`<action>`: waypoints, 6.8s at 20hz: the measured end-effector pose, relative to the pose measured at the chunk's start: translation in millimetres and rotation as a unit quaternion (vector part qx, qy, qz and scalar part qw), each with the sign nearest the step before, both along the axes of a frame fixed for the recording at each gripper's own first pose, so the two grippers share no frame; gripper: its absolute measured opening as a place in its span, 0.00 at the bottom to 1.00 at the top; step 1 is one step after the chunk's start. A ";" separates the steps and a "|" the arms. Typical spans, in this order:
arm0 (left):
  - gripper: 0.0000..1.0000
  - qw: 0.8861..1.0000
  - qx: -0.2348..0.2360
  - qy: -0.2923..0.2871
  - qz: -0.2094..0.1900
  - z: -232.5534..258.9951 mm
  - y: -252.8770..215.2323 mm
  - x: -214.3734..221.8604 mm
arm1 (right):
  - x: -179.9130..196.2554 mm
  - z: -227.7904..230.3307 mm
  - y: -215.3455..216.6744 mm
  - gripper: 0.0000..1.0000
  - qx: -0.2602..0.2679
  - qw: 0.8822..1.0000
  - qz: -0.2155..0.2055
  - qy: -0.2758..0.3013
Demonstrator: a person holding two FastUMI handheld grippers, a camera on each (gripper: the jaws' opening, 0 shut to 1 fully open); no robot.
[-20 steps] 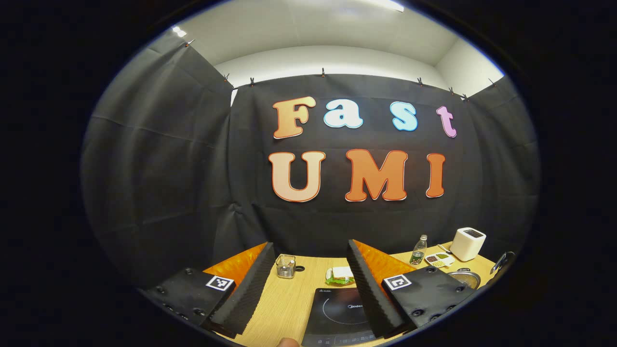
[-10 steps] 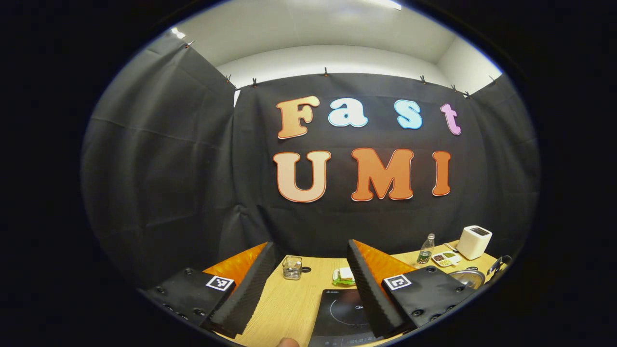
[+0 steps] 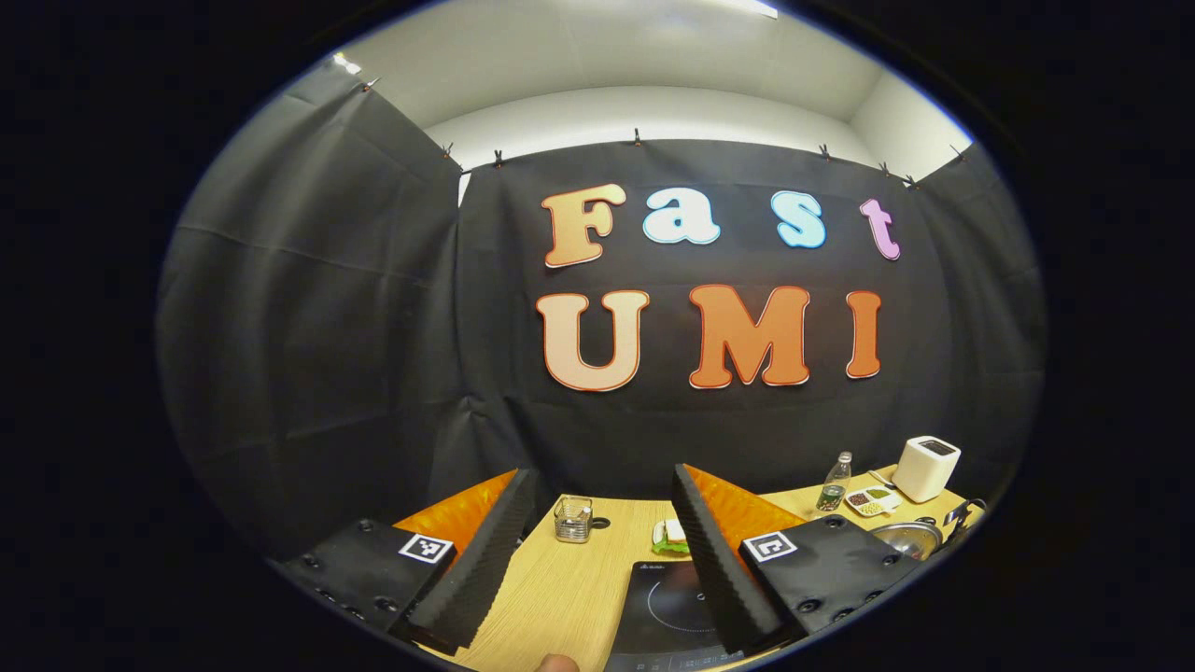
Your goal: First push the handle of the pot to place it horizontally, then grasp the pot with both hands and set it on the induction cooktop.
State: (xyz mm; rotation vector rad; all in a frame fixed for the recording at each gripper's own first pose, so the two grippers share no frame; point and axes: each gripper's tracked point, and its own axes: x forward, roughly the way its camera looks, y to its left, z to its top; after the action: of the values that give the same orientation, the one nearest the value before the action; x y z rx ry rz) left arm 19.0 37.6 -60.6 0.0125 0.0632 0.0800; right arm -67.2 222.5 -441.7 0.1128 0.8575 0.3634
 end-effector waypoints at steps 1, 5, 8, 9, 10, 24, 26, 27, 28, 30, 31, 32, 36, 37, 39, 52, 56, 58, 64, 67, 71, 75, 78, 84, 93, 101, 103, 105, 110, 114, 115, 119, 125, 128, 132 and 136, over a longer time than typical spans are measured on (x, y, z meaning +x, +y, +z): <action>0.97 1.000 0.000 0.001 0.001 -0.2 2.1 1.9 | 2.6 -0.7 2.0 0.00 0.002 1.000 -0.003 -0.002; 0.97 1.000 -0.003 0.007 0.006 -8.5 8.3 5.2 | 17.2 -3.4 10.0 0.00 0.005 1.000 -0.022 -0.015; 0.97 1.000 -0.005 0.011 0.009 -15.7 12.6 6.9 | 28.9 -3.2 16.3 0.00 0.013 0.999 -0.033 -0.015; 0.97 1.000 -0.004 0.012 0.012 -17.1 15.1 7.3 | 31.9 -3.0 18.9 0.00 0.015 0.999 -0.037 -0.017; 0.97 1.000 -0.003 0.011 0.015 -19.3 16.8 8.6 | 35.8 -3.5 20.2 0.00 0.014 0.999 -0.038 -0.019; 0.98 1.000 -0.006 0.022 0.017 -40.9 24.9 18.7 | 81.1 -6.6 34.2 0.00 0.019 0.997 -0.073 -0.036; 0.98 1.000 -0.010 0.024 0.017 -44.5 22.1 20.5 | 84.8 -6.8 34.4 0.00 0.015 0.996 -0.076 -0.037; 0.98 0.999 -0.013 0.025 0.016 -46.1 19.5 20.9 | 86.0 -8.0 34.2 0.00 0.015 0.996 -0.076 -0.036; 0.98 0.999 -0.015 0.026 0.014 -47.4 19.7 20.6 | 83.5 -7.4 34.1 0.00 0.014 0.997 -0.073 -0.035; 0.98 1.000 -0.016 0.025 0.008 -47.6 12.4 19.3 | 73.0 3.1 35.1 0.00 0.024 0.997 -0.063 -0.039; 0.98 1.000 -0.017 0.022 0.002 -47.3 5.0 20.3 | 66.1 12.5 35.5 0.00 0.031 0.997 -0.055 -0.045; 0.98 1.000 -0.019 0.020 -0.005 -48.0 -4.8 20.4 | 60.7 25.6 32.4 0.00 0.035 0.997 -0.049 -0.058; 0.98 0.998 -0.035 0.014 -0.048 -52.6 -57.1 23.2 | 56.0 86.5 -8.8 0.00 0.035 0.989 -0.053 -0.133; 0.97 0.997 -0.040 0.014 -0.058 -53.6 -69.9 22.8 | 59.8 96.2 -22.7 0.00 0.030 0.986 -0.059 -0.150; 0.98 0.996 -0.047 0.004 -0.077 -55.6 -97.8 24.3 | 68.0 113.1 -55.6 0.00 0.015 0.982 -0.073 -0.176; 0.99 0.977 -0.063 0.099 -0.178 -153.9 -263.5 34.4 | 126.9 119.7 -195.3 0.40 -0.024 0.970 -0.128 -0.206; 0.98 0.965 -0.062 0.152 -0.204 -199.9 -297.9 39.6 | 152.4 103.1 -213.6 0.86 -0.063 0.968 -0.128 -0.206; 0.98 0.960 -0.055 0.178 -0.209 -222.3 -310.8 44.5 | 165.2 94.7 -223.4 0.94 -0.077 0.968 -0.132 -0.201; 0.98 0.938 -0.042 0.254 -0.234 -284.4 -343.4 44.2 | 191.3 71.6 -248.1 0.94 -0.086 0.968 -0.154 -0.178; 0.99 0.928 -0.037 0.283 -0.239 -307.1 -356.2 44.0 | 197.7 57.9 -256.3 0.94 -0.090 0.970 -0.158 -0.163; 0.99 0.913 -0.036 0.327 -0.242 -336.2 -366.2 40.0 | 203.5 42.6 -256.3 0.94 -0.089 0.974 -0.149 -0.144; 0.99 0.903 -0.038 0.356 -0.237 -350.5 -370.7 38.4 | 206.4 27.6 -253.5 0.94 -0.093 0.979 -0.135 -0.121; 0.99 0.894 -0.045 0.383 -0.230 -360.0 -372.6 34.9 | 206.6 19.4 -253.5 0.95 -0.088 0.982 -0.130 -0.101; 0.78 0.881 -0.033 0.428 -0.198 -383.3 -364.7 38.5 | 209.5 4.6 -259.6 0.84 -0.078 0.984 -0.146 -0.066; 0.60 0.875 -0.048 0.438 -0.203 -361.7 -353.8 36.7 | 191.7 39.2 -248.8 0.51 -0.056 0.983 -0.160 -0.067; 0.60 0.896 -0.029 0.405 -0.179 -281.1 -269.7 42.0 | 172.7 115.3 -162.3 0.46 -0.024 0.986 -0.133 -0.102; 0.60 0.899 -0.027 0.404 -0.166 -271.2 -239.3 41.1 | 166.8 123.4 -131.2 0.51 -0.017 0.987 -0.120 -0.106; 0.60 0.901 -0.030 0.405 -0.153 -263.9 -207.3 36.8 | 160.7 126.3 -99.8 0.51 -0.013 0.988 -0.106 -0.107; 0.60 0.901 -0.036 0.416 -0.121 -266.3 -133.3 30.9 | 147.8 122.6 -23.3 0.51 -0.008 0.992 -0.072 -0.103; 0.60 0.901 -0.032 0.421 -0.102 -269.3 -79.9 29.7 | 139.1 110.5 23.3 0.51 0.002 0.994 -0.056 -0.090; 0.60 0.900 -0.030 0.423 -0.099 -270.4 -70.9 29.5 | 137.9 107.4 32.9 0.51 0.005 0.995 -0.054 -0.087; 0.62 0.900 -0.020 0.425 -0.094 -275.0 -42.4 39.0 | 132.8 97.0 63.5 0.51 0.011 0.995 -0.052 -0.079; 0.60 0.896 -0.013 0.434 -0.091 -283.1 -60.4 62.4 | 136.6 72.1 91.7 0.51 0.008 0.997 -0.056 -0.060; 0.58 0.894 -0.010 0.438 -0.097 -279.0 -56.5 68.7 | 141.2 63.6 94.1 0.51 0.006 0.997 -0.062 -0.052; 0.58 0.889 -0.017 0.445 -0.103 -277.3 -44.5 89.9 | 144.5 51.4 96.1 0.51 0.003 0.997 -0.070 -0.040; 0.60 0.884 -0.023 0.455 -0.106 -276.8 -37.0 110.5 | 142.6 42.2 97.7 0.52 -0.007 0.997 -0.068 -0.031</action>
State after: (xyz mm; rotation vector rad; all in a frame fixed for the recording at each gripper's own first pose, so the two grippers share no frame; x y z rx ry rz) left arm 129.5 0.6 -337.4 0.0083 1.0073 -0.1550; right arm 75.4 320.2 -399.5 0.1459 0.7854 0.2326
